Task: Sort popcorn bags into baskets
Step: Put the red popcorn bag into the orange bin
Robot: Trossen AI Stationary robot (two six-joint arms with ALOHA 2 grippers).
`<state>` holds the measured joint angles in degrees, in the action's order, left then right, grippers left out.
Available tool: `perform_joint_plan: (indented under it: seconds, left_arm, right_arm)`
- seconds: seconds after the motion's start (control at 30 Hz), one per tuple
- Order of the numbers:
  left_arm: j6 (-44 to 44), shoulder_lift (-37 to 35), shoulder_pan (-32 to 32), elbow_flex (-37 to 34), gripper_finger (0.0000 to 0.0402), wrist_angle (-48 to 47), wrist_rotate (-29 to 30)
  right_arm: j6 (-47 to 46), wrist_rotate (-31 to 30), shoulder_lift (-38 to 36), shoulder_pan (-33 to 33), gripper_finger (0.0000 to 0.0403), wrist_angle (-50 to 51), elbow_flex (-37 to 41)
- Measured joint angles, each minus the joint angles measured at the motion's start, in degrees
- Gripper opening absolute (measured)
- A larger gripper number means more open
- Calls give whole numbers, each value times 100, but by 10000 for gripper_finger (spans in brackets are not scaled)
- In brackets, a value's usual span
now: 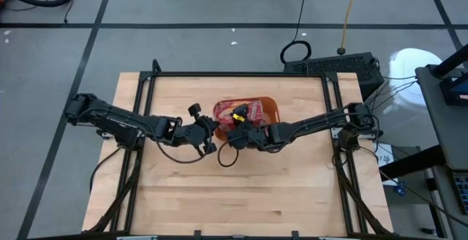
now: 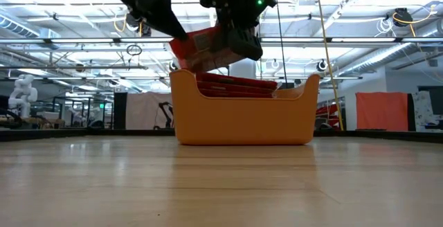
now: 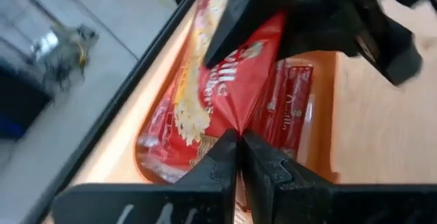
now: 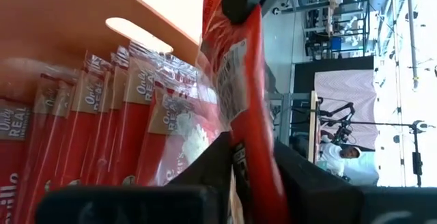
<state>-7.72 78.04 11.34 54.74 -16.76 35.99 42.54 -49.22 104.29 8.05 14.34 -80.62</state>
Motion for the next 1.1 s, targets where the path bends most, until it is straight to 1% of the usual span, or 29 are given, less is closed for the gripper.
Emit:
perform_joint_plan:
  seconds: [0.1, 0.17, 0.23, 0.3, 0.43, 0.5, 0.57, 0.7, 0.77, 0.87, 1.0, 1.07, 1.1]
  left_arm:
    - [523, 0, 189, 0, 35, 87, 10]
    - [628, -2, 301, 0, 59, 131, 174]
    - [627, -6, 380, 0, 90, 137, 473]
    - [543, -70, 450, -1, 127, 97, 716]
    - [229, -150, 508, -2, 198, -33, 948]
    - [-15, -250, 544, -11, 222, -281, 1080]
    - [-311, -389, 542, -2, 235, -563, 1228]
    - [-1159, -676, 526, -14, 237, -1405, 1423]
    - [-1666, -855, 528, -65, 229, -1846, 1576]
    - [-2368, -1037, 531, -212, 211, -2171, 1670]
    - [-2735, -1182, 577, -555, 187, -2021, 1674]
    - [-2791, -1185, 607, -770, 175, -1831, 1670]
    - [-2801, -1182, 616, -884, 171, -1658, 1662]
  right_arm:
    - [8, 44, 0, 5, 40, -4, 0]
    - [-2, 32, 0, 8, 37, -6, 0]
    - [-7, 17, 0, 4, 37, -6, 0]
    - [-9, -14, 0, -3, 38, 10, 0]
    - [-29, -21, 0, -13, 39, 45, 0]
    - [-80, -12, 0, -21, 40, 56, 0]
    - [-135, -16, -1, -40, 40, 108, 1]
    - [-209, -14, -131, -59, 40, 96, 11]
    - [-353, -14, -229, -86, 40, 95, 11]
    - [-671, 90, -433, -153, 40, 63, 64]
    - [-1078, 846, -722, -349, 40, -118, 365]
    - [-1191, 1095, -830, -441, 40, -401, 631]
    - [-1177, 1104, -853, -479, 40, -594, 774]
